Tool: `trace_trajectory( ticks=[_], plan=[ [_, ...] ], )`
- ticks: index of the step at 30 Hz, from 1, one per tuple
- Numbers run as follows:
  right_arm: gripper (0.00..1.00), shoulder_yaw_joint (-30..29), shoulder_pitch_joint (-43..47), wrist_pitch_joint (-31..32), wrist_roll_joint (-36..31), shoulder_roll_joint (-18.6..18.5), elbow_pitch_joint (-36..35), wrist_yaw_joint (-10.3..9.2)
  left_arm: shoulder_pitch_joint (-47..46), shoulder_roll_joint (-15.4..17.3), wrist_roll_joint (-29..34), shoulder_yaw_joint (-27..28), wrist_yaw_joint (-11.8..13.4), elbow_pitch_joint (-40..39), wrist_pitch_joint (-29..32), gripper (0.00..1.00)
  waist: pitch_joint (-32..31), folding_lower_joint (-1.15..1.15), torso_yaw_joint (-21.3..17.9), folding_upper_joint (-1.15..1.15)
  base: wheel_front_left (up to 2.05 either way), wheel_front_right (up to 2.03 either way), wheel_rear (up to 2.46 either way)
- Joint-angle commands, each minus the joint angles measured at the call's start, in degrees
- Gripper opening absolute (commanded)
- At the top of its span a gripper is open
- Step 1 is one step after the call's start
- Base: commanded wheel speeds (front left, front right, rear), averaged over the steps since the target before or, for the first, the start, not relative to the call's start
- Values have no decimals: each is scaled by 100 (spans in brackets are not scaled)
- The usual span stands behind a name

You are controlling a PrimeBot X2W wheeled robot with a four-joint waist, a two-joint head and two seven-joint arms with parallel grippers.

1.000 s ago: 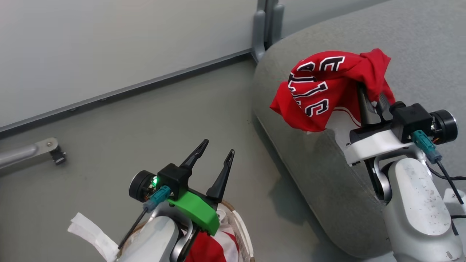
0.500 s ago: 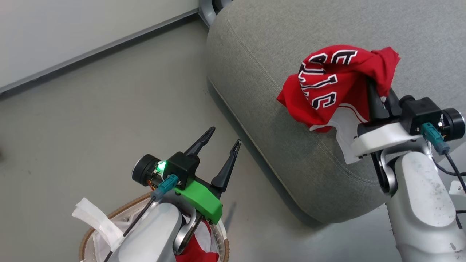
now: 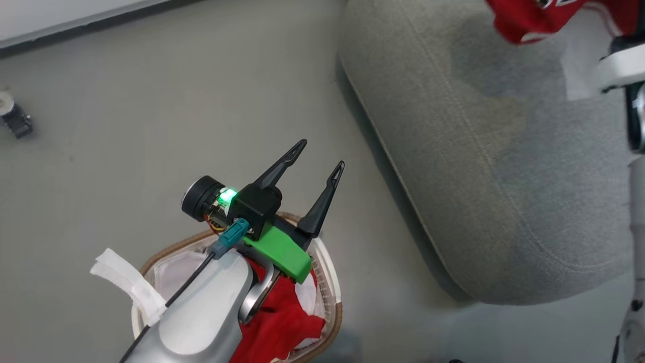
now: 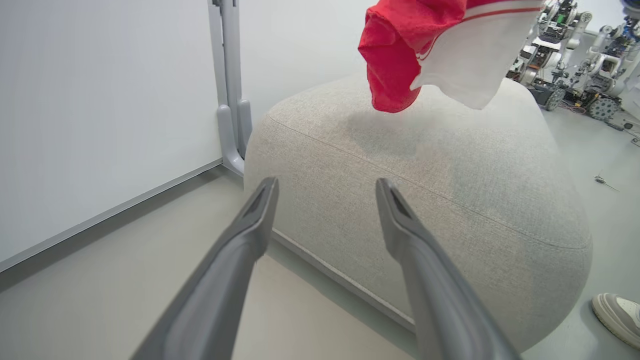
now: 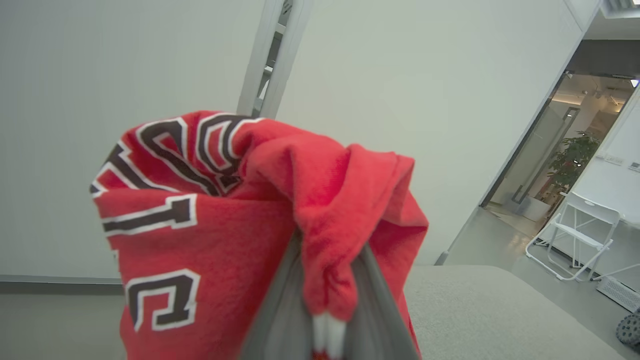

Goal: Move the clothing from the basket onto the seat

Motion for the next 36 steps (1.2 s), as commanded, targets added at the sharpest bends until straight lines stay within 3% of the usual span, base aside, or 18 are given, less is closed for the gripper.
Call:
trace_trajectory(
  ticks=[1,9,13,20,22,23,24,36],
  plan=[
    [0,-127,-222,-14,-131,-202,33,-10,-138,17,60,-21,-18,-73,-5,100,511,0,604,0,0,0,0],
    [0,-1051,-911,4,-967,-1114,636,-10,-130,-12,134,-177,37,-438,19,100,848,0,1249,0,0,0,0],
    [0,-1467,-754,7,-1329,-1185,1016,-9,-59,54,177,-226,89,-552,74,100,988,0,1390,0,0,0,0],
    [0,-1762,-439,-4,-1785,-892,1749,-10,40,181,105,-280,106,-670,168,100,1118,0,1389,0,0,0,0],
    [40,-1790,-395,-10,-1902,-757,1888,-9,48,223,85,-295,98,-683,193,100,1119,0,1349,0,0,0,0],
    [66,-1787,-394,-12,-1925,-722,1898,-10,53,237,77,-295,99,-686,201,100,1115,0,1327,0,0,0,0],
    [100,-1767,-389,-14,-1928,-700,1899,-10,57,245,70,-293,104,-689,207,100,1109,0,1307,0,0,0,0],
    [100,-1149,527,-12,-1188,-293,1568,-9,170,251,-84,-267,132,-500,156,100,646,0,1001,0,0,0,0]
  ],
)
